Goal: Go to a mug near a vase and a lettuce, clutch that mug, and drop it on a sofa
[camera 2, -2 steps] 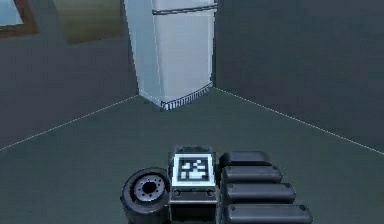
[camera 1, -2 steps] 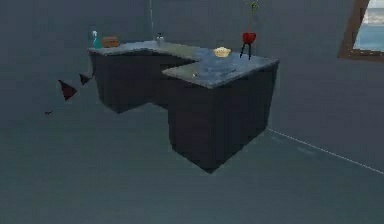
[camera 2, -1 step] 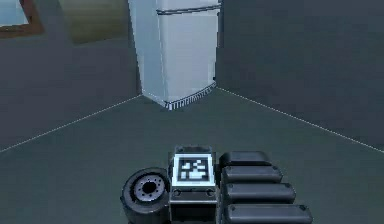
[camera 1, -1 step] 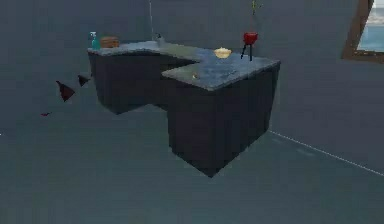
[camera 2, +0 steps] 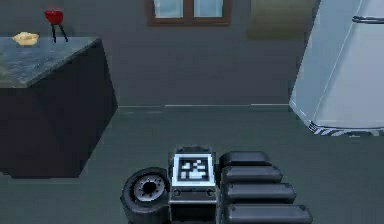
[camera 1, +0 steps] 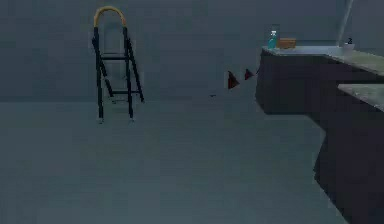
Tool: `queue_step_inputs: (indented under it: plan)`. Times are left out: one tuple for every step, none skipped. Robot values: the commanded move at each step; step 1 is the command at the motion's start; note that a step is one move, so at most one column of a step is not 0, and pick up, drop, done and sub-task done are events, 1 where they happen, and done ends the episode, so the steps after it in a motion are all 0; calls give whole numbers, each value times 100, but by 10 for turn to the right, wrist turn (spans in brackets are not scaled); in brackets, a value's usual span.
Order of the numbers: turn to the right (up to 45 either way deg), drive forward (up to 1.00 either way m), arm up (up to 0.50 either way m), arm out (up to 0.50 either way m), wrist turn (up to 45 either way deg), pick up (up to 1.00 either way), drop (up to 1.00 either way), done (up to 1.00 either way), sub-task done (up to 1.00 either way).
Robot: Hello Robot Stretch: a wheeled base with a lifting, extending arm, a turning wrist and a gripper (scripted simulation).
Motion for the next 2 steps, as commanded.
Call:
queue_step_inputs:
  plan:
    - [-420, 0, 0, 0, 0, 0, 0, 0, 0]
    - [0, 75, 0, 0, 0, 0, 0, 0, 0]
